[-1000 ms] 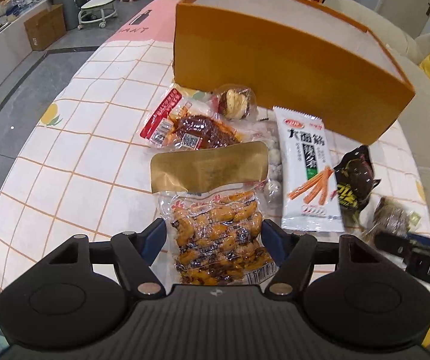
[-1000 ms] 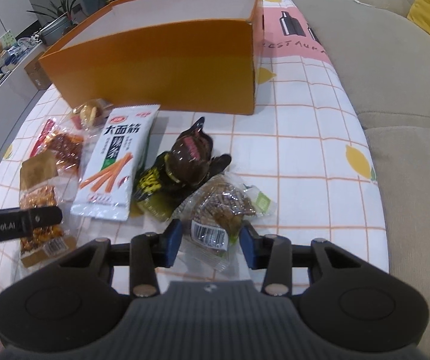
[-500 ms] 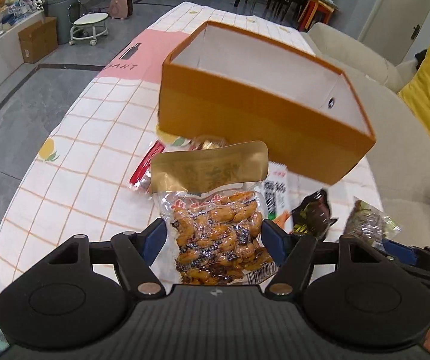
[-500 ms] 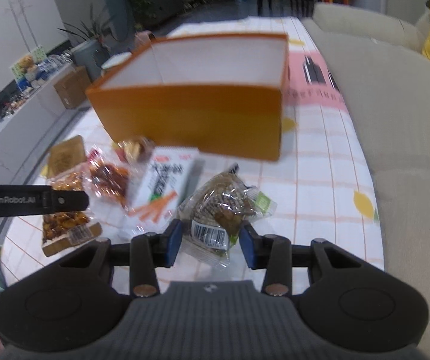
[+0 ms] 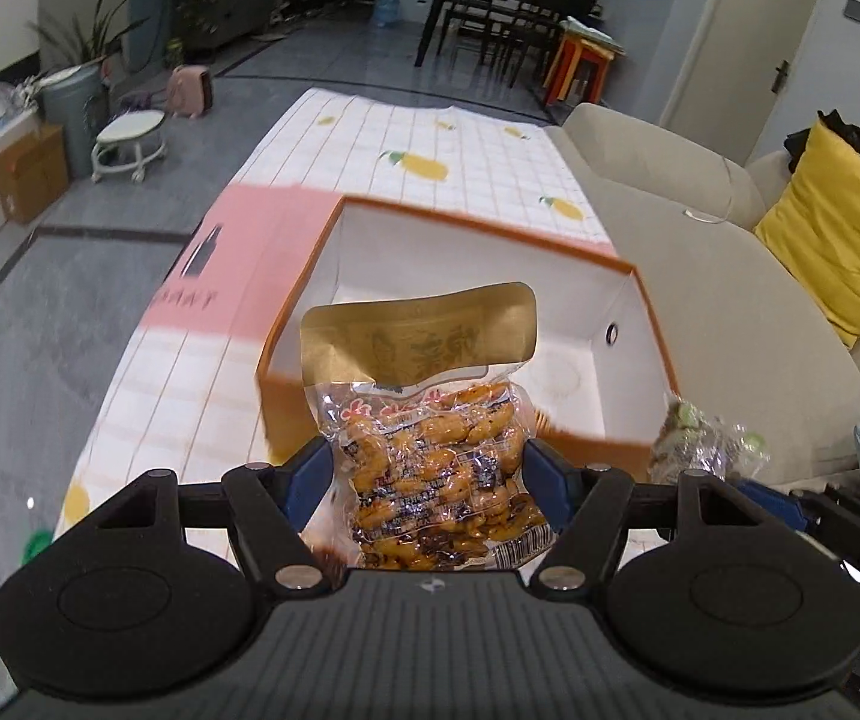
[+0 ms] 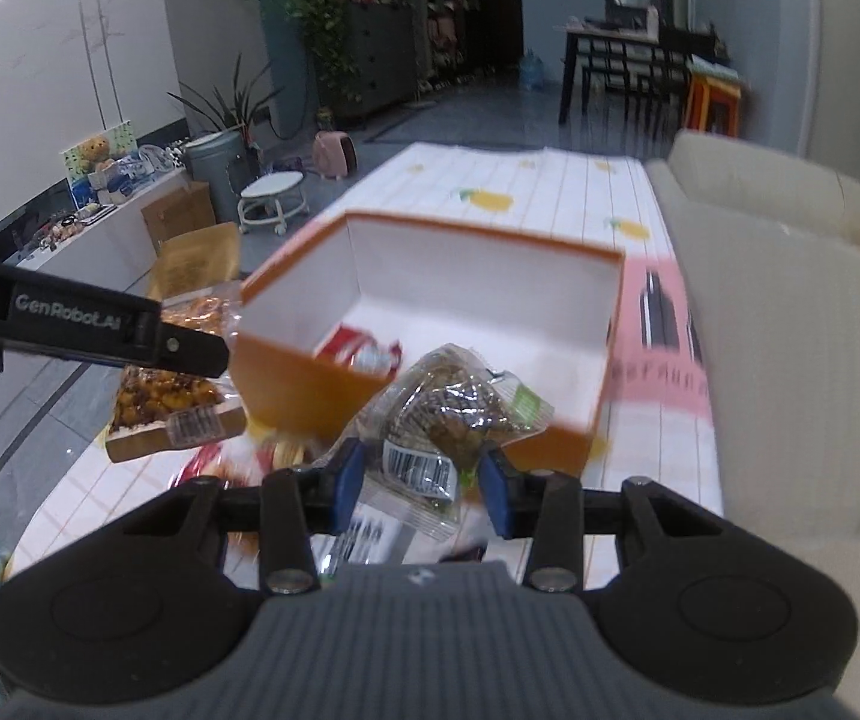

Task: Organize snacks
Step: 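Lift both bags and carry them over the orange box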

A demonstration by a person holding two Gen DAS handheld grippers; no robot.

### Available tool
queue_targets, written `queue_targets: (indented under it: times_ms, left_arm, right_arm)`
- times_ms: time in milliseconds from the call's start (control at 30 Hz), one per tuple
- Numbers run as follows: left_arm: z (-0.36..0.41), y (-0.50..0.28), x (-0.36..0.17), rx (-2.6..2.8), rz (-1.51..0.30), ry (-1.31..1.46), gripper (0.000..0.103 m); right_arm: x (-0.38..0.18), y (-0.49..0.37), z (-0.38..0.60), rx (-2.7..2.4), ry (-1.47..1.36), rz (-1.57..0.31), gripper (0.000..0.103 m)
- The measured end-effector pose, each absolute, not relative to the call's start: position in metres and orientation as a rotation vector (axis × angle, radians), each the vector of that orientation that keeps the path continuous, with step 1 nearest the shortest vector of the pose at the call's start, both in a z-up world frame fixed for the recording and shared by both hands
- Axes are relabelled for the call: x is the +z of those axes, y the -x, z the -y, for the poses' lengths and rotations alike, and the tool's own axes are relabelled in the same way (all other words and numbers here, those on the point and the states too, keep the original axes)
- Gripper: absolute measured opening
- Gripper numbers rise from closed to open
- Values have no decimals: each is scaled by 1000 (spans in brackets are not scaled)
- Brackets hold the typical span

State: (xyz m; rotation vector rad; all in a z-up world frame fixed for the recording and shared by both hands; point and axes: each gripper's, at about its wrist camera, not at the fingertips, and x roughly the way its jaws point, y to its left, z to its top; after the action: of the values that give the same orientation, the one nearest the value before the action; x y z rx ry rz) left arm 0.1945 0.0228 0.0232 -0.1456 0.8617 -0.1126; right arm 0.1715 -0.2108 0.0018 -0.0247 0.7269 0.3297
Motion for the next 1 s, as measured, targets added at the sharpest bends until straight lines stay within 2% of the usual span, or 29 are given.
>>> queue_targets:
  times_ms: [400, 1000]
  left_arm:
    - [-2, -271, 24, -127, -865, 22, 79]
    - [17, -334, -41, -139, -1055, -125, 79]
  right_arm:
    - [18, -254, 198, 316, 113, -682, 39]
    - [-38, -323, 176, 351, 245, -857, 40]
